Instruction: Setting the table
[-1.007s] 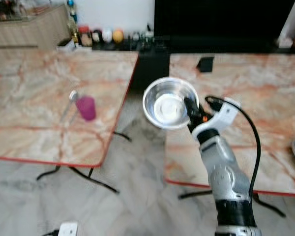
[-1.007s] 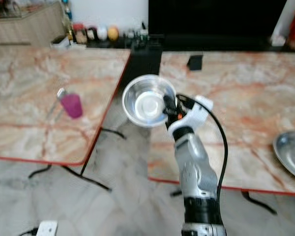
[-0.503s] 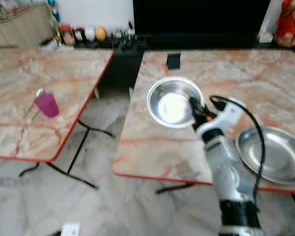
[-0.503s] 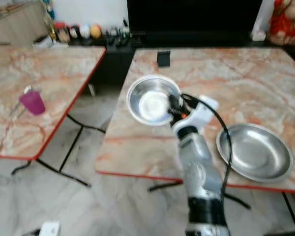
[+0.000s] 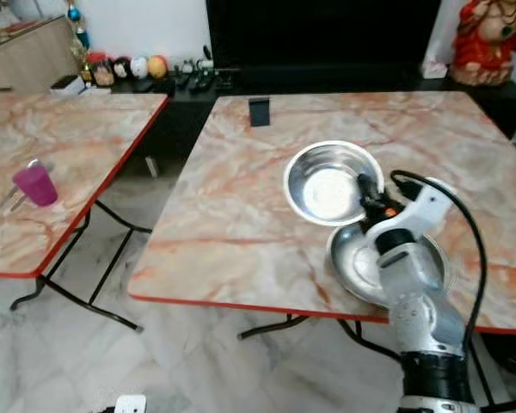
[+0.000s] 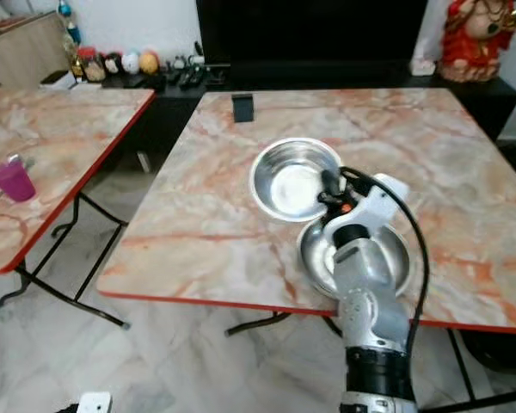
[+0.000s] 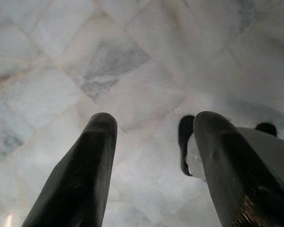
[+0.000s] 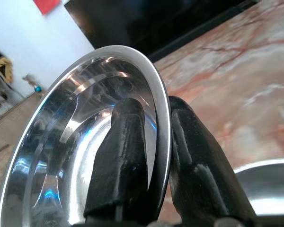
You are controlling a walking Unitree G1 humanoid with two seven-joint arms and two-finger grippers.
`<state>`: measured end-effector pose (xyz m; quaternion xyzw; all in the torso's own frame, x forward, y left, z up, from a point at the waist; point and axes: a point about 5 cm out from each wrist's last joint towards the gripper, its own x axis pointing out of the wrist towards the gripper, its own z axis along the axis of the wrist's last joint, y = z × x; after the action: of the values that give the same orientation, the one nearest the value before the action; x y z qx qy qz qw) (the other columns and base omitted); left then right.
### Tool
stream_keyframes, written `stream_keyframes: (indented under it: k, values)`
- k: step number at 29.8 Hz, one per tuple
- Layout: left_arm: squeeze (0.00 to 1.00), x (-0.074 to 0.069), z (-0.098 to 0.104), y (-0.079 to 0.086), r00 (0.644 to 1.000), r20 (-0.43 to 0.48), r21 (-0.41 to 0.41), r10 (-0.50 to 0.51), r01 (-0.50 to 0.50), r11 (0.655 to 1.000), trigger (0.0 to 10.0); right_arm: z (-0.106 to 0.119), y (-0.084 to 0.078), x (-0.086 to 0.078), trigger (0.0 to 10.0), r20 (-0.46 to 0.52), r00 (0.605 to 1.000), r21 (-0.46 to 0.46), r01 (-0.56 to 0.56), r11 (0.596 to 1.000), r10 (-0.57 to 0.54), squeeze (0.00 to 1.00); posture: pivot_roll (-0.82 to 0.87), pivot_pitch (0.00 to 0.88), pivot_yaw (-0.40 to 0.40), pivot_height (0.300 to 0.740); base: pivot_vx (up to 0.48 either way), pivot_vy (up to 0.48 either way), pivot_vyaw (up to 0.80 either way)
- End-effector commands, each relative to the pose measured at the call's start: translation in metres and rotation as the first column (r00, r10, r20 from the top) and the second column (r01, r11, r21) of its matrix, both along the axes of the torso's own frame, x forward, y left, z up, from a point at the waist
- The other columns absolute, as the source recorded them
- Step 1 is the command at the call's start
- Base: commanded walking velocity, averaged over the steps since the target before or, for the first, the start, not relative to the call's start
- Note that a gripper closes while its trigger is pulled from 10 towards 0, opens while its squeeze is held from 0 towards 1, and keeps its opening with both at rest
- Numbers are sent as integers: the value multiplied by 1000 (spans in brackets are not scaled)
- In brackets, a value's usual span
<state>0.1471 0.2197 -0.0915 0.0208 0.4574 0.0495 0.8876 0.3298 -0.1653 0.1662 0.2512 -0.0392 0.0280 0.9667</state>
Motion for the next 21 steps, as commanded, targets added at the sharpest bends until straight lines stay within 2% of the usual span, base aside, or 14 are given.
stream_keyframes:
  k: [1, 7, 10, 21]
  values:
    - [0, -3, 0, 7, 1000, -9, 15, -1, 1, 1000, 10000, 7, 5, 1, 10000, 19, 1000, 2, -7, 1000, 7, 0, -70, 0, 64, 740, 0, 0, 0]
    - [0, -3, 0, 7, 1000, -10, 14, 2, -2, 1000, 10000, 6, 0, 3, 10000, 4, 1000, 6, 27, 1000, -27, 0, -71, 0, 67, 740, 0, 0, 0]
    - [0, -3, 0, 7, 1000, -9, 13, 5, -5, 1000, 10000, 5, 0, 4, 10000, -4, 1000, 3, 25, 1000, -25, 0, -69, 0, 67, 740, 0, 0, -431]
    - [0, -3, 0, 7, 1000, -4, 7, 20, -20, 1000, 10000, 6, 7, 5, 10000, -4, 1000, -4, 4, 1000, -4, 0, -65, 0, 66, 740, 0, 0, -687]
